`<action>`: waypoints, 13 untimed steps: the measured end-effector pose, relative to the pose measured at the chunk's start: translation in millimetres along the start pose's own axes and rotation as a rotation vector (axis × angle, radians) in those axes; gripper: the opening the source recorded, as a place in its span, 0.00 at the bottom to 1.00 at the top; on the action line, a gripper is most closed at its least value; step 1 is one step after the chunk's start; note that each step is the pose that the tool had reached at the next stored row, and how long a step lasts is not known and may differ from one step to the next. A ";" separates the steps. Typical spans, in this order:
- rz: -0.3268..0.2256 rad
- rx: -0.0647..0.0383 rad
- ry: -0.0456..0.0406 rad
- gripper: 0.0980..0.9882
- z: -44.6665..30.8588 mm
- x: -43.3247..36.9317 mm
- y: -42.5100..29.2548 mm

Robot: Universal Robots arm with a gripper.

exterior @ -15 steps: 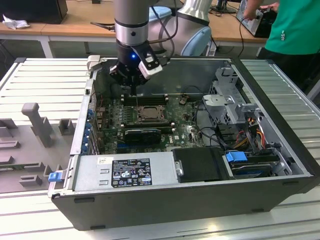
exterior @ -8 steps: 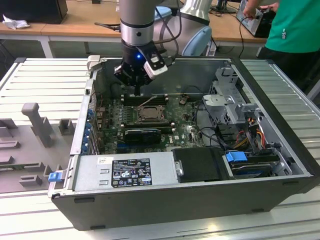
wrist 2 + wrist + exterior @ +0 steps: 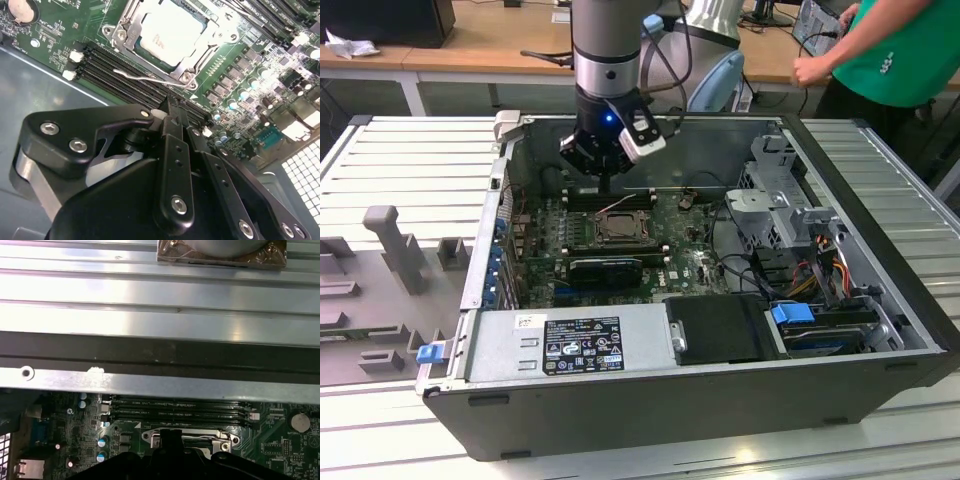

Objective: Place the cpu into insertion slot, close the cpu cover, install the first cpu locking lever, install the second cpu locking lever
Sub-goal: 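Install the first cpu locking lever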

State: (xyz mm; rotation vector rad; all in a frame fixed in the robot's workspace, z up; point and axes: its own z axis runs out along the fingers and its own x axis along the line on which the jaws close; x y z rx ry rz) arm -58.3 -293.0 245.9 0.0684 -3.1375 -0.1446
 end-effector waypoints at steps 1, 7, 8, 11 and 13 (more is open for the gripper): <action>0.000 0.000 0.0001 0.01 0.3 -0.1 -0.1; 0.000 -0.004 -0.0003 0.01 3.9 -3.3 -0.5; 0.001 -0.009 -0.0005 0.01 6.6 -7.8 -1.0; 0.001 -0.009 -0.0004 0.01 13.2 -13.0 -1.8; 0.001 -0.009 -0.0006 0.01 17.2 -13.4 -2.2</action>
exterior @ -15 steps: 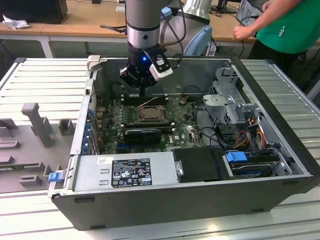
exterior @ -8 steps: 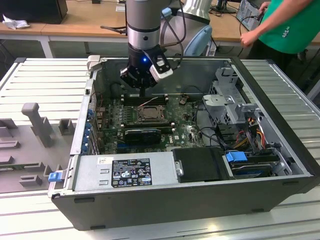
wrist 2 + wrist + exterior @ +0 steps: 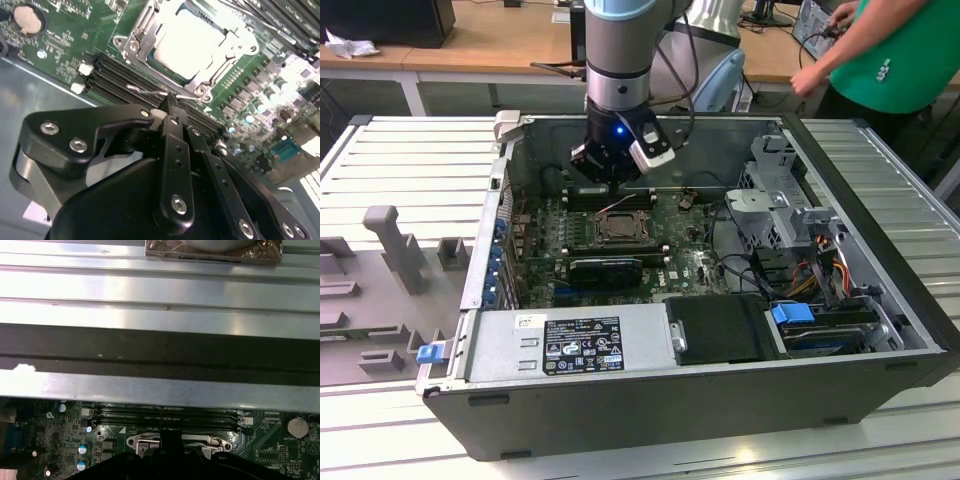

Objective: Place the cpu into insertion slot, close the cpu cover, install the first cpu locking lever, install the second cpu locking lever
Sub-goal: 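Install the first cpu locking lever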

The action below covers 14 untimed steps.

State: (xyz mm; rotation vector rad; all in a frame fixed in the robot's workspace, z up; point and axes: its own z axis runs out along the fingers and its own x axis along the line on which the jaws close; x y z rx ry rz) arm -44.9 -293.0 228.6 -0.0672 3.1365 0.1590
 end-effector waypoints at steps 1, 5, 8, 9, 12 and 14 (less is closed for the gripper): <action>0.000 0.000 0.0001 0.01 0.7 0.0 -0.1; 0.000 0.000 0.0001 0.01 1.4 -2.6 0.3; 0.000 0.000 -0.0001 0.01 3.5 -11.7 2.7; 0.000 0.000 0.0000 0.01 4.6 -13.7 2.6; 0.000 0.000 0.0001 0.01 8.3 -20.4 3.0; 0.000 0.000 0.0000 0.01 11.1 -22.9 4.4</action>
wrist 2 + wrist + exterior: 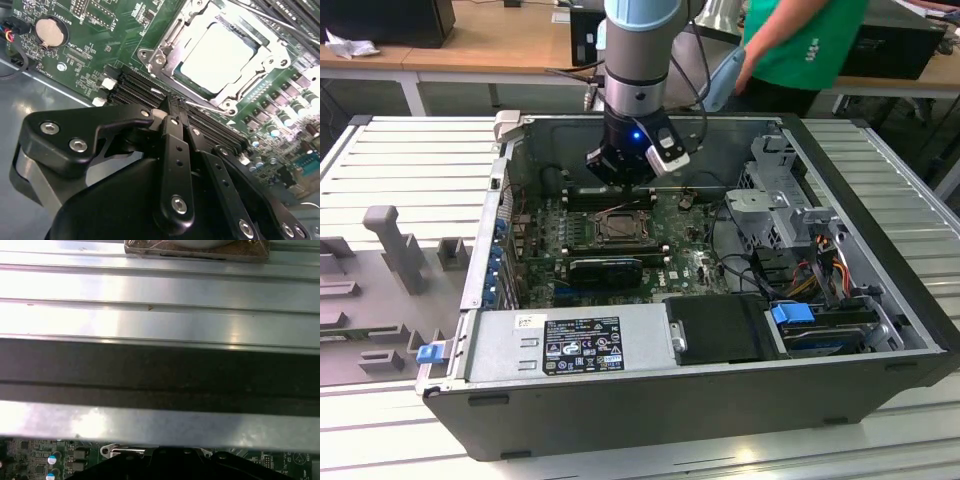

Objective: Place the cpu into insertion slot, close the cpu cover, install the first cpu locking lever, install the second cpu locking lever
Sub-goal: 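Install the first cpu locking lever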

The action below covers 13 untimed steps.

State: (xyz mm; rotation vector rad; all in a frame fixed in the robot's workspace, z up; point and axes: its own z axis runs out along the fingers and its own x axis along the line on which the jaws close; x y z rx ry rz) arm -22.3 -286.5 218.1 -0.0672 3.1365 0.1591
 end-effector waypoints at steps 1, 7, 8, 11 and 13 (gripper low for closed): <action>0.000 0.000 0.0000 0.01 0.9 -0.6 0.3; 0.000 0.003 0.0002 0.01 10.2 -2.6 0.5; 0.000 0.005 0.0003 0.01 11.4 -2.9 0.6; 0.000 0.013 0.0007 0.01 13.7 -4.2 1.4; 0.000 0.017 0.0010 0.01 14.2 -4.4 1.7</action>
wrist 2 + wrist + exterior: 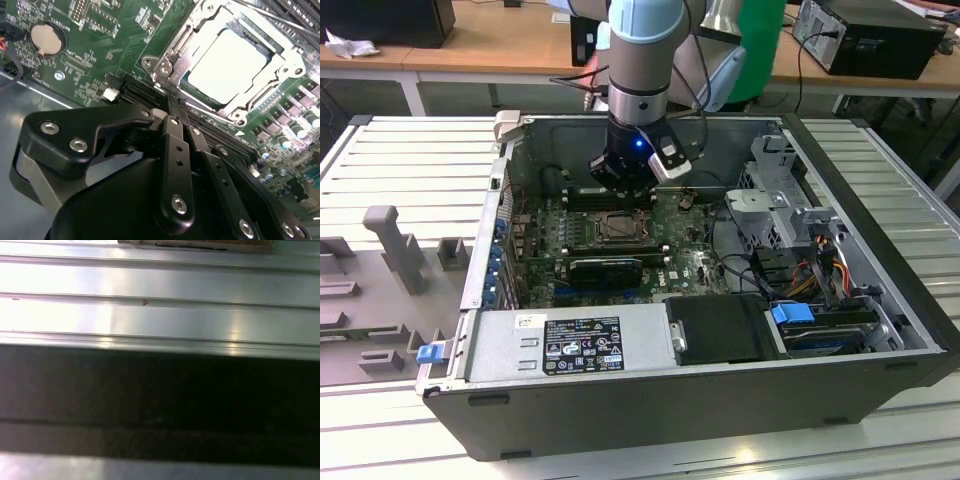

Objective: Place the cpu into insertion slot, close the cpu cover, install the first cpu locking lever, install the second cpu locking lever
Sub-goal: 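Install the first cpu locking lever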

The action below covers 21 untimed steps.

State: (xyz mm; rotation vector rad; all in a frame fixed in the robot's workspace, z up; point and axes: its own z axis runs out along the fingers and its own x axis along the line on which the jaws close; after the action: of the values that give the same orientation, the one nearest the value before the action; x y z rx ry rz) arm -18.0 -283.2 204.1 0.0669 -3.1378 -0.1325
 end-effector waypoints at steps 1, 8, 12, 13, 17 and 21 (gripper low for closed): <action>0.000 0.004 0.0002 0.01 0.2 0.0 0.1; 0.000 0.014 0.0001 0.01 -3.7 -0.1 0.8; 0.000 0.041 0.0014 0.01 -0.7 -0.2 1.4; 0.000 0.051 0.0020 0.01 0.6 -0.2 1.3; 0.000 0.044 0.0017 0.01 3.7 -0.1 1.0; 0.000 0.047 0.0012 0.01 -17.9 -0.3 3.3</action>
State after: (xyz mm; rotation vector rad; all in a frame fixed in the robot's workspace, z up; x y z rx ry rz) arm -17.8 -281.4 222.2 0.0673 -3.1398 -0.0591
